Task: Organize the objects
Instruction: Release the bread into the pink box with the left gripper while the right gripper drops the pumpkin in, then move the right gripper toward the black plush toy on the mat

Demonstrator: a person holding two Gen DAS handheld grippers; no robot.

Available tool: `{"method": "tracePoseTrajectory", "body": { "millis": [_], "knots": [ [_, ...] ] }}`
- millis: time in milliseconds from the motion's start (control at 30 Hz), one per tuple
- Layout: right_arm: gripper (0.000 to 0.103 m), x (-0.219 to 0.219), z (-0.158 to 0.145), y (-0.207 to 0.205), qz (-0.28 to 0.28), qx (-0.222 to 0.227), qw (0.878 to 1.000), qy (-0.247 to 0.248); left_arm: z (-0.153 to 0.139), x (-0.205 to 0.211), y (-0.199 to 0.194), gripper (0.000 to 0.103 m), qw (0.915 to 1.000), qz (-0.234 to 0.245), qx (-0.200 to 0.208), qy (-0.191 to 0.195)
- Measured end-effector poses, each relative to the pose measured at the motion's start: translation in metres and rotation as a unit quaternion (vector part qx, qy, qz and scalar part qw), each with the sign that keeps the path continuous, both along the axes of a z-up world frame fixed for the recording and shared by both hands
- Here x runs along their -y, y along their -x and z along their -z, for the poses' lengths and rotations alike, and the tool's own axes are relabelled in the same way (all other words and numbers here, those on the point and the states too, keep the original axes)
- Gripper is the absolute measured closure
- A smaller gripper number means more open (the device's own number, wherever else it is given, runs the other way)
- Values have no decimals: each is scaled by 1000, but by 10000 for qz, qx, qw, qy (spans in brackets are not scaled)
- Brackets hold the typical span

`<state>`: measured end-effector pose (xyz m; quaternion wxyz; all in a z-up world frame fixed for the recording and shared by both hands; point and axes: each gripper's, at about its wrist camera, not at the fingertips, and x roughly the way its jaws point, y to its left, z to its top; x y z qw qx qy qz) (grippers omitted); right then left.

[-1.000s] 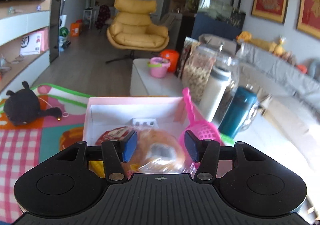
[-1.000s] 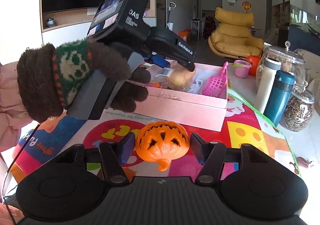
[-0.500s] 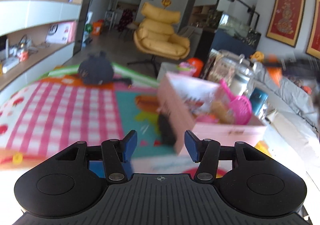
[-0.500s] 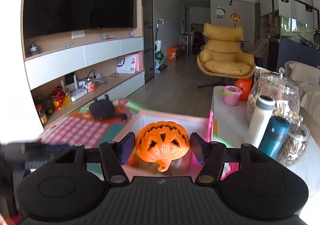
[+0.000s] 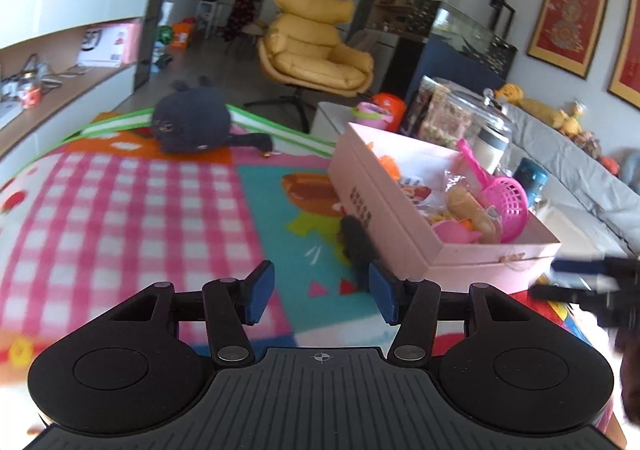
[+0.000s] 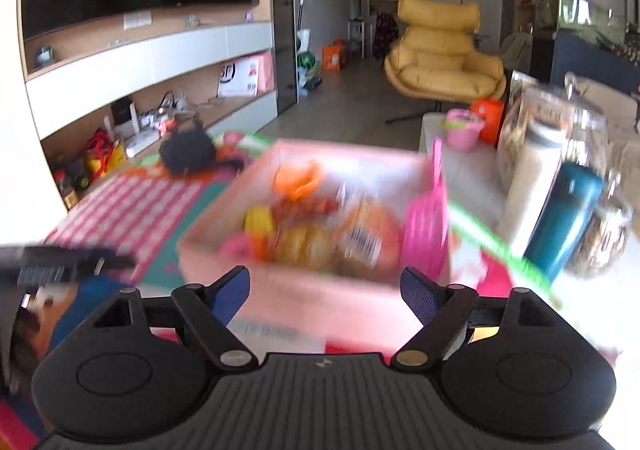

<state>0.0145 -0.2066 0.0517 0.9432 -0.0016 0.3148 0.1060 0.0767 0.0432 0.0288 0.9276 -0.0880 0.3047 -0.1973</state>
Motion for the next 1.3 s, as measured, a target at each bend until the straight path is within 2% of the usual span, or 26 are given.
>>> {"method": "tracePoseTrajectory", "body": {
  "millis": [100,200,267,333,367,467,500,567,600,700,800,833,867,900,933,1067,1200,1300],
  "knots": [
    [20,-1,26,12,49,-142,9996,-259,3,13,-24,47,9996,235,-171,19],
    [20,-1,39,16,138,-225,9988,-411,9,24,-39,47,9986,395,-276,-200],
    [20,3,37,17,161,-164,9982,-552,12,29,-44,44,9980,421,-336,-324],
    [12,8,37,18,148,-136,9975,-680,14,28,-45,42,9978,440,-362,-344],
    [12,8,38,19,123,-148,9973,-704,13,28,-44,40,9976,434,-318,-448],
    [11,8,36,24,122,-4,9975,-693,3,27,-35,46,9945,120,55,-1040],
    [10,7,35,26,128,56,9976,-673,1,24,-34,46,9946,148,98,-1026],
    [7,5,34,29,114,169,9978,-636,1,19,-37,45,9965,356,-82,-749],
    [6,4,33,31,106,226,9979,-605,3,20,-39,45,9963,408,-166,-732],
    [5,2,32,33,53,296,9981,-545,9,31,-46,46,9925,380,-149,-1149],
    [5,2,32,33,53,296,9980,-553,13,37,-56,46,9915,249,-157,-1266],
    [5,2,32,32,47,287,9980,-569,14,38,-59,48,9911,204,-125,-1308],
    [5,3,33,32,49,283,9979,-583,14,40,-61,56,9903,164,-88,-1378],
    [5,3,33,32,53,286,9978,-589,15,41,-64,73,9891,117,-51,-1467],
    [5,3,34,32,54,285,9978,-591,15,41,-64,81,9881,27,-38,-1539],
    [5,2,35,30,61,259,9980,-568,9,32,-59,81,9916,41,-366,-1237],
    [5,-1,36,27,40,140,9988,-477,9,23,-33,81,9929,174,-412,-1098],
    [5,-6,34,23,25,74,9995,-322,9,8,-8,81,9943,68,-454,-965]
  ]
}}
